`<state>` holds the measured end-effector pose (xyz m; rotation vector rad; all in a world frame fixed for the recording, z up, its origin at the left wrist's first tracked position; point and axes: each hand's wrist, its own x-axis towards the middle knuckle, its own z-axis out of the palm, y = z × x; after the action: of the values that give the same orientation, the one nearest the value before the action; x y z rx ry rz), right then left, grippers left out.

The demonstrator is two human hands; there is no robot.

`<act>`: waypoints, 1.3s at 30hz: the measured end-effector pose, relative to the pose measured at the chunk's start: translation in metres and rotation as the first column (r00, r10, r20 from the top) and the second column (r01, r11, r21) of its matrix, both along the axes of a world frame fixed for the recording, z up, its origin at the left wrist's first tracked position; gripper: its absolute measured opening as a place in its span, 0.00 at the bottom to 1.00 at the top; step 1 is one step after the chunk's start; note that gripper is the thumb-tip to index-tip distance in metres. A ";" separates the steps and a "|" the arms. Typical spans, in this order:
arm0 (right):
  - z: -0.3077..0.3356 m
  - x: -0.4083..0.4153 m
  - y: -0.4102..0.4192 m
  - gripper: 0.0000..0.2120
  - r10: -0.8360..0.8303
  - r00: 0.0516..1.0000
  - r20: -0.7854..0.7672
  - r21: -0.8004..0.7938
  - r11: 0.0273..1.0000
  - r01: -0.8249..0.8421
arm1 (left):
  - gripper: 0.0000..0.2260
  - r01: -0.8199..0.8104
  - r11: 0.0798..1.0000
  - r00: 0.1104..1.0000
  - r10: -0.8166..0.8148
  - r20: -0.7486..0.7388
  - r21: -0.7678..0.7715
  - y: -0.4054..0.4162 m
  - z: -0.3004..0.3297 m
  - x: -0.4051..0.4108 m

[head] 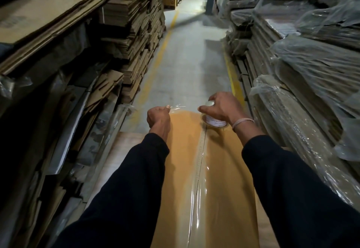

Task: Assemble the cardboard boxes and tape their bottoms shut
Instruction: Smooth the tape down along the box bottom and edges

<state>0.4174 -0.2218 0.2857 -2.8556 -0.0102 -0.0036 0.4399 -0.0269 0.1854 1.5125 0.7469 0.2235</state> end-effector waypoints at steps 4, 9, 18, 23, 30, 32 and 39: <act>-0.006 0.000 -0.002 0.32 0.020 0.999 0.030 0.000 1.000 -0.020 | 0.21 0.121 0.990 0.974 -0.105 -0.199 0.071 0.007 -0.011 0.012; -0.006 -0.001 -0.002 0.34 0.039 0.999 0.018 0.007 0.999 -0.039 | 0.14 0.288 0.944 0.927 -0.233 -0.295 0.160 0.007 -0.005 0.001; -0.005 -0.009 -0.009 0.40 0.051 0.999 0.009 0.155 0.987 -0.051 | 0.10 0.069 0.758 0.995 -0.097 0.008 0.649 -0.027 0.011 -0.032; -0.025 -0.018 -0.032 0.33 -0.014 0.998 0.059 0.574 0.819 -0.023 | 0.09 0.100 0.706 0.986 -0.163 0.024 0.701 -0.022 0.011 -0.031; -0.032 -0.045 -0.083 0.17 0.052 0.999 -0.010 0.798 0.603 -0.024 | 0.09 0.185 0.668 0.940 -0.333 0.067 0.721 -0.043 0.008 -0.021; -0.036 -0.053 -0.099 0.18 0.015 1.000 -0.021 0.812 0.584 0.008 | 0.10 0.231 0.649 0.919 -0.390 0.056 0.725 -0.058 0.008 -0.018; -0.041 -0.117 -0.140 0.37 -0.002 0.999 -0.042 0.838 0.544 0.036 | 0.10 0.376 0.595 0.826 -0.563 0.034 0.711 -0.111 0.011 -0.043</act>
<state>0.3003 -0.3617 0.2450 -1.8604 0.0250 0.0318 0.3968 -0.1383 0.1966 2.2807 -0.0168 0.2975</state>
